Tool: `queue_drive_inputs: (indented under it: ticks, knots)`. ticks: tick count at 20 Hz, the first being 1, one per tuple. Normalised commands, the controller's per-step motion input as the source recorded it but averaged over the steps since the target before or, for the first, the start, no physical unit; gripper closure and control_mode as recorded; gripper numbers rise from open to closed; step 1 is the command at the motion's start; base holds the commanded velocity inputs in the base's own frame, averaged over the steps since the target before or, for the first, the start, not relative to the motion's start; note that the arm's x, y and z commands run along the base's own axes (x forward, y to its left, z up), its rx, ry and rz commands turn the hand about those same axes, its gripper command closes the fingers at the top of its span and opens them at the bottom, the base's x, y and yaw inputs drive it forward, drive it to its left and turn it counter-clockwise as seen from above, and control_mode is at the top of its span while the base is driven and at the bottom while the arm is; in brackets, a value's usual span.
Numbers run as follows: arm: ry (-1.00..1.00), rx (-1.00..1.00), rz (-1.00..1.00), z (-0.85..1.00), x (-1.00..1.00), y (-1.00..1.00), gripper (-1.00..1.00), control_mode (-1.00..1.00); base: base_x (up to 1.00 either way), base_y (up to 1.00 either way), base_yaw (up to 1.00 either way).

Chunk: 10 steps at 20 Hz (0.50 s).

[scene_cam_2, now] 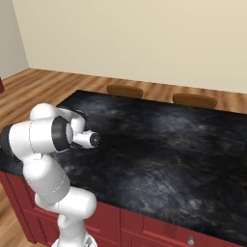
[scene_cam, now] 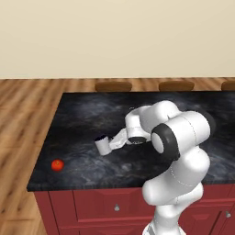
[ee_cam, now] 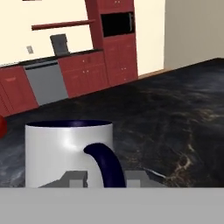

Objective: Open the cabinet directly in front. Then move the beer and the mug to the dining counter with the jar on it.

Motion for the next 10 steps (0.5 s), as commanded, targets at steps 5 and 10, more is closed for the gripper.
queue_drive_inputs:
  ticks: [5, 10]
  knots:
    - [-0.35, 0.08, 0.04, -0.08, -0.15, -0.07, 1.0, -1.0, 0.0, 0.0, 0.0]
    - [-0.15, 0.07, 0.0, -0.02, -0.05, -0.02, 1.0, -1.0, 0.0, 0.0, 0.0]
